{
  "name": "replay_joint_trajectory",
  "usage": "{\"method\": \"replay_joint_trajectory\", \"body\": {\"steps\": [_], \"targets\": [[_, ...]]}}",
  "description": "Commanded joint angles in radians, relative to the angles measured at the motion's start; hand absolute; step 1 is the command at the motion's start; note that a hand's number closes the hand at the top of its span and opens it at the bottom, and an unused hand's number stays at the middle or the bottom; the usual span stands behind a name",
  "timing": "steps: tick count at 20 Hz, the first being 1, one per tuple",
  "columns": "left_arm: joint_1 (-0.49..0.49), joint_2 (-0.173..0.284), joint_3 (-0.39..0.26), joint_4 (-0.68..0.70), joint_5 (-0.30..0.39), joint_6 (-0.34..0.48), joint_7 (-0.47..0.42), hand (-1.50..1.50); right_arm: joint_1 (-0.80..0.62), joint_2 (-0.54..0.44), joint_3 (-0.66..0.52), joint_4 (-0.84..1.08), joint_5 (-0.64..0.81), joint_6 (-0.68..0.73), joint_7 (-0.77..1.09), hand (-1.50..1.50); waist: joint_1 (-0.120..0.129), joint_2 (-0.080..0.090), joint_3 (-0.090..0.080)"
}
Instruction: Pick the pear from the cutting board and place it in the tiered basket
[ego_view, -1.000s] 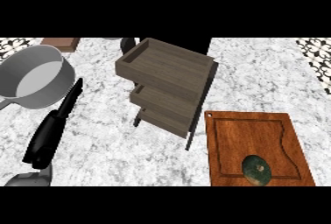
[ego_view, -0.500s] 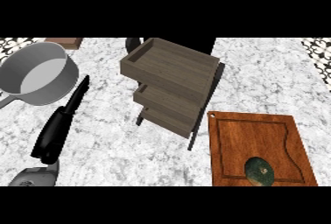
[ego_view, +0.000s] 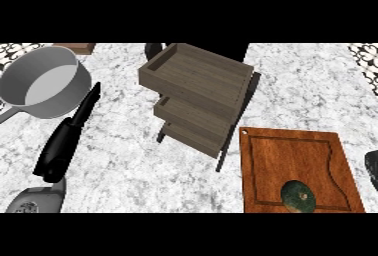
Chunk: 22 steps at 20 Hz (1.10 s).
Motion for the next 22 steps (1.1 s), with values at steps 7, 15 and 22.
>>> {"method": "replay_joint_trajectory", "body": {"steps": [7, 15, 22], "targets": [[-0.019, -0.006, -0.002, -0.012, 0.001, -0.006, 0.001, 0.00, 0.018, 0.242, -0.044, 0.241, 0.177, -0.375, -0.039, -1.50, 0.011, 0.013, 0.003], [0.033, -0.024, -0.014, -0.037, -0.012, 0.008, 0.008, 0.00, 0.034, 0.289, -0.105, 0.314, 0.180, -0.658, -0.270, -1.50, 0.007, 0.007, 0.004], [0.002, -0.004, 0.021, 0.020, -0.003, 0.000, -0.018, 0.00, -0.007, 0.101, -0.159, 0.299, 0.341, -0.775, -0.207, -1.50, -0.035, 0.000, 0.005]]}}
